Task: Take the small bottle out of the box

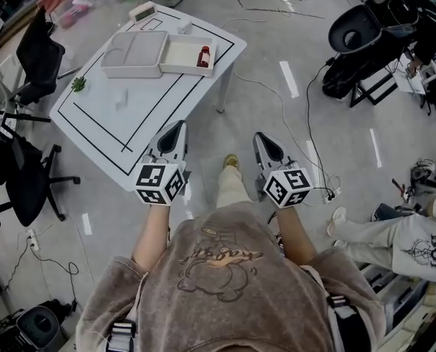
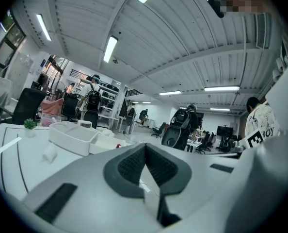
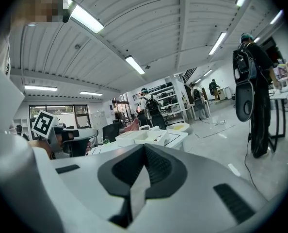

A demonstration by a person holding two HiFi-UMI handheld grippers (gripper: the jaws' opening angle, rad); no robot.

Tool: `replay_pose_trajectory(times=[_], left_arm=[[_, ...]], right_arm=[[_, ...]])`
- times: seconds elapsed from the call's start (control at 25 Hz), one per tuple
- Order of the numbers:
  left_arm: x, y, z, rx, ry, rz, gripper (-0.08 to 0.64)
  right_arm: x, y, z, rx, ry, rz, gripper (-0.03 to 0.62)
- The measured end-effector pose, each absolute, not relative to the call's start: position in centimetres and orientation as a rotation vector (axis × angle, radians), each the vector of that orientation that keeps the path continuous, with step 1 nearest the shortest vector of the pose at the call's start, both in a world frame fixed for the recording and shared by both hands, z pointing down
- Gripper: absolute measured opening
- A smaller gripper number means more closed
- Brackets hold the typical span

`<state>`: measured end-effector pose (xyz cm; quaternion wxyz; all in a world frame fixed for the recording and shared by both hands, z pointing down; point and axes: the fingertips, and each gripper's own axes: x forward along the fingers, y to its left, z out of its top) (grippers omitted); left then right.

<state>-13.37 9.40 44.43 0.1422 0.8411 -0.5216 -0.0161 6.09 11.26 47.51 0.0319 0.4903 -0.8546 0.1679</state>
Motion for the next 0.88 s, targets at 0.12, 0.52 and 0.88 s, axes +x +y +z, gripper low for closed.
replay_pose_trajectory(times=[0.12, 0.52, 0.88], left_arm=[[-13.1, 6.3, 44.4, 2.418, -1.511, -0.04, 0.008], [-11.8, -3.2, 42.9, 2.361, -1.564, -0.018, 0.008], [-10.9, -10.1, 42.0, 2.29, -1.664, -0.033, 0.008]], right_arm=[[6.5, 8.1, 47.7, 1.504, -2.633, 0.531, -0.003], [7.5, -2.6, 46.9, 1.404, -2.668, 0.577, -0.003], [8.4, -11.1, 46.6, 1.278, -2.72, 0.595, -0.003]])
